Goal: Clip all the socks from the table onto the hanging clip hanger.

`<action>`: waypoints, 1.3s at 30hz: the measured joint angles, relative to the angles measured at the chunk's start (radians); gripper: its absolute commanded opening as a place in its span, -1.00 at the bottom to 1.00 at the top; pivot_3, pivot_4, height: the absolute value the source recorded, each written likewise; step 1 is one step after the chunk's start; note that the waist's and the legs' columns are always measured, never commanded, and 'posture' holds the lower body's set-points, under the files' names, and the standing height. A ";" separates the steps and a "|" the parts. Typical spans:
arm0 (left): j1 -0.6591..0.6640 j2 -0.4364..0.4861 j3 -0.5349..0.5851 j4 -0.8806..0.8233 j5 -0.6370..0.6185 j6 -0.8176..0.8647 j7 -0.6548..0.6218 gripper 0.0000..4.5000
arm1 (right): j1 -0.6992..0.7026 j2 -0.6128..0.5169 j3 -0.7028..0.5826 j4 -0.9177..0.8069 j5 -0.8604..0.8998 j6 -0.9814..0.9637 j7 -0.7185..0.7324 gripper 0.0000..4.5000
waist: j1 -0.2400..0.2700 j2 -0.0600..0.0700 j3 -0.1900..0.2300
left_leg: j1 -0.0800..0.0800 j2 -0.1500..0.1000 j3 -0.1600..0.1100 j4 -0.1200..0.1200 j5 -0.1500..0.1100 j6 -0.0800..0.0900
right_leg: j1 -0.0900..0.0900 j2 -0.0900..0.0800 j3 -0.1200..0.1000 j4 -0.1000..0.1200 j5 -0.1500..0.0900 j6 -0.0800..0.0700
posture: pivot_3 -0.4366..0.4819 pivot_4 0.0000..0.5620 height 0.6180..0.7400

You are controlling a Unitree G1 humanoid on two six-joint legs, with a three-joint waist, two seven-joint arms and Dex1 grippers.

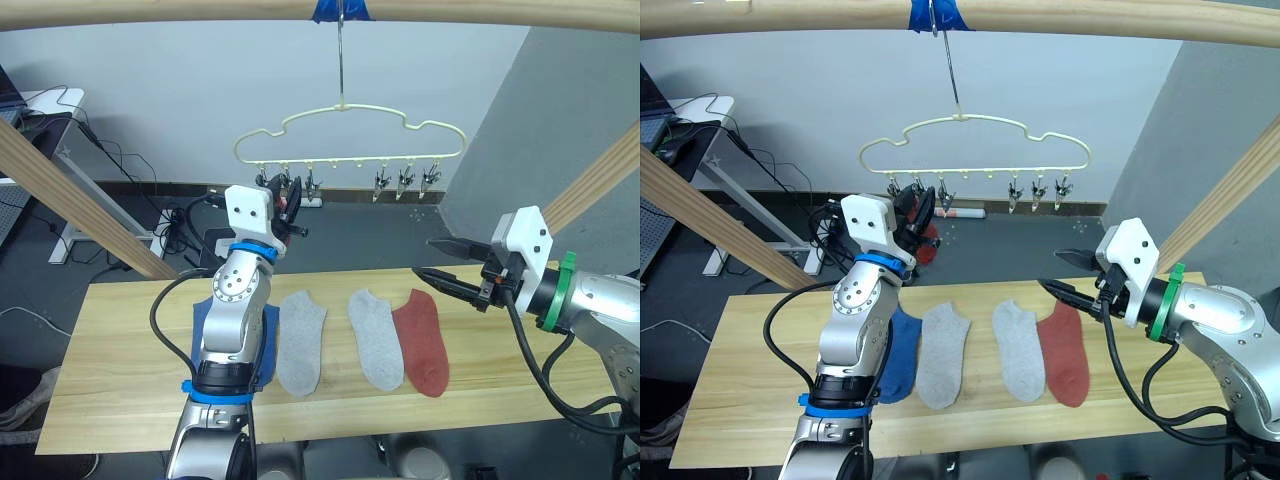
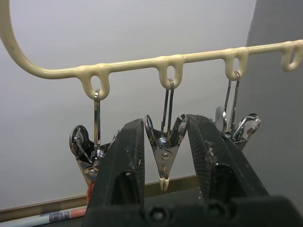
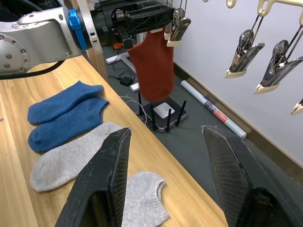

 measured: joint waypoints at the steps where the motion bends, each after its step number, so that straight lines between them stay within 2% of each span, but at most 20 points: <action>1: -0.003 -0.002 0.000 0.001 0.000 0.000 0.000 -0.57 | 0.000 -0.001 0.000 0.000 0.000 0.000 0.000 0.13 | 0.000 0.000 0.000 | 0.000 0.000 0.000 0.000 0.000 0.000 | 0.000 0.000 0.000 0.000 0.000 0.000 | -0.61 -0.01 1.00; 3: -0.013 -0.007 0.001 0.007 0.000 0.000 0.000 -0.77 | 0.000 -0.003 0.000 0.000 0.001 0.000 -0.001 0.13 | 0.000 0.000 0.000 | 0.000 0.000 0.000 0.000 0.000 0.000 | 0.000 0.000 0.000 0.000 0.000 0.000 | -0.61 -0.01 1.00; 6: -0.016 -0.008 0.001 0.007 0.000 -0.002 -0.001 -0.94 | 0.000 -0.004 0.000 0.000 0.002 0.000 -0.002 0.13 | 0.000 0.000 0.000 | 0.000 0.000 0.000 0.000 0.000 0.000 | 0.000 0.000 0.000 0.000 0.000 0.000 | -0.61 0.00 1.00; 11: -0.012 -0.008 0.001 0.006 -0.003 -0.001 -0.001 -0.96 | 0.010 -0.004 0.001 0.000 0.005 0.001 -0.011 0.13 | 0.000 0.000 0.000 | 0.000 0.000 0.000 0.000 0.000 0.000 | 0.000 0.000 0.000 0.000 0.000 0.000 | -0.60 0.00 1.00; 14: -0.004 -0.005 0.002 -0.003 -0.004 0.003 -0.002 -0.96 | 0.045 -0.004 0.041 0.000 -0.036 0.001 -0.053 0.37 | 0.000 0.000 0.000 | 0.000 0.000 0.000 0.000 0.000 0.000 | 0.000 0.000 0.000 -0.001 0.000 0.000 | -0.60 0.00 1.00; 18: 0.007 0.013 0.002 -0.023 -0.006 0.015 -0.005 -0.96 | 0.127 0.030 0.180 0.040 -0.174 -0.012 -0.146 0.95 | 0.000 0.000 0.000 | 0.000 0.001 0.000 0.000 0.000 0.000 | 0.000 0.000 0.000 0.000 0.000 0.000 | -0.59 0.01 1.00; 19: 0.009 0.019 0.002 -0.031 -0.006 0.024 -0.006 -0.96 | 0.140 0.052 0.219 0.058 -0.212 -0.014 -0.177 1.00 | 0.000 0.000 0.000 | 0.000 0.001 0.000 0.000 0.000 0.000 | 0.000 0.000 0.000 0.000 0.000 0.000 | -0.59 0.01 1.00; 25: 0.012 0.033 0.002 -0.059 -0.007 0.051 -0.022 -0.96 | 0.158 0.195 0.362 0.201 -0.435 -0.064 -0.368 1.00 | -0.001 0.000 0.000 | 0.001 0.001 0.000 0.001 0.001 -0.001 | 0.000 0.000 0.000 0.000 0.000 0.001 | -0.55 0.01 1.00; 30: 0.015 0.033 0.001 -0.065 -0.007 0.073 -0.024 -0.96 | 0.158 0.359 0.372 0.361 -0.536 -0.093 -0.500 1.00 | 0.000 0.000 0.000 | 0.000 0.001 0.000 0.000 0.002 -0.004 | -0.001 0.000 0.001 0.000 0.000 0.001 | -0.53 0.01 1.00; 39: 0.023 0.036 0.001 -0.086 -0.008 0.092 -0.029 -0.96 | 0.151 0.534 0.326 0.518 -0.567 -0.084 -0.598 1.00 | -0.001 0.000 0.000 | 0.000 0.001 0.000 0.000 0.002 -0.003 | -0.001 -0.001 0.001 0.001 0.000 0.001 | -0.52 0.00 1.00</action>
